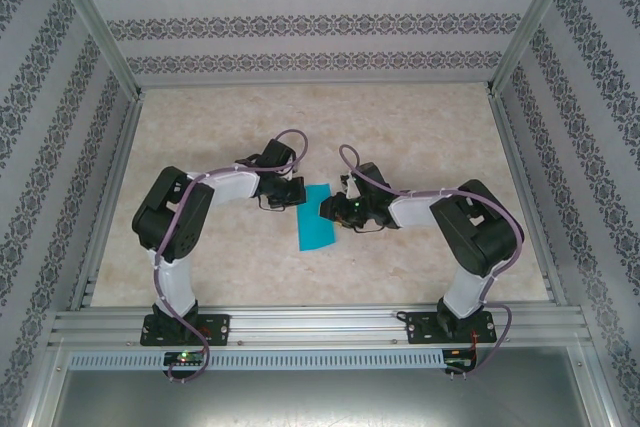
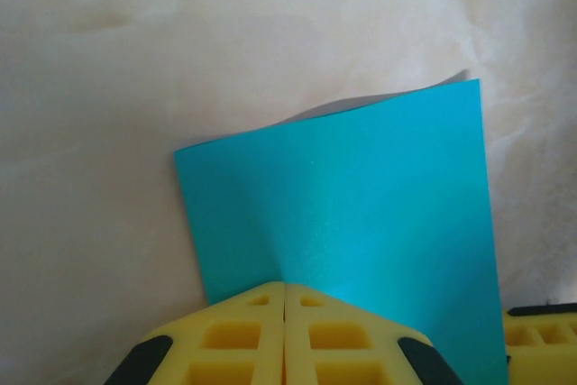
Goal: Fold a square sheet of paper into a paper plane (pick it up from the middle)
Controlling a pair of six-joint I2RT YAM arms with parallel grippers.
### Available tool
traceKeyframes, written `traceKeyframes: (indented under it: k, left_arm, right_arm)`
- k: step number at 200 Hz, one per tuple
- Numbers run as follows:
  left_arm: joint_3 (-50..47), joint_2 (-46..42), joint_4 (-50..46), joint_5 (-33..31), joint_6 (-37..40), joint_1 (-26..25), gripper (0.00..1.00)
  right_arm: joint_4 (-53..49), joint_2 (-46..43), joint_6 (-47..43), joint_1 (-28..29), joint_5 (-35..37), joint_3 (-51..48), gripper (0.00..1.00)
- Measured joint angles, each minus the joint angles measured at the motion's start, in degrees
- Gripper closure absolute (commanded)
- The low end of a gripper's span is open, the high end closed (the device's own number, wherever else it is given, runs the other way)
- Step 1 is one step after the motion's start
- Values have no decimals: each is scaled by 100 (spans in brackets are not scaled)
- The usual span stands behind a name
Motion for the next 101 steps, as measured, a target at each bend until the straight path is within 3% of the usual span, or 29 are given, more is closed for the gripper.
traceKeyframes:
  k: [26,34,47,77,101]
  left_arm:
    - [37,17,-31,28,214,-2,84]
    - [24,-28,-52,20,278,-2,82]
    - [-68,-221,-90,-74,345,-24,70]
    - [-498,-1268,-118,-507,560,-221,55]
    - [-758,-2114,-72,-975,796,-741,52]
  right_arm:
    - [11,177,2,-59,-101,114,78]
    - [15,186,-4,-66,-125,114,85]
    - [20,188,20,-66,-131,111,88]
    - [22,188,52,-66,-144,111,93]
    - [17,186,72,-66,-144,111,93]
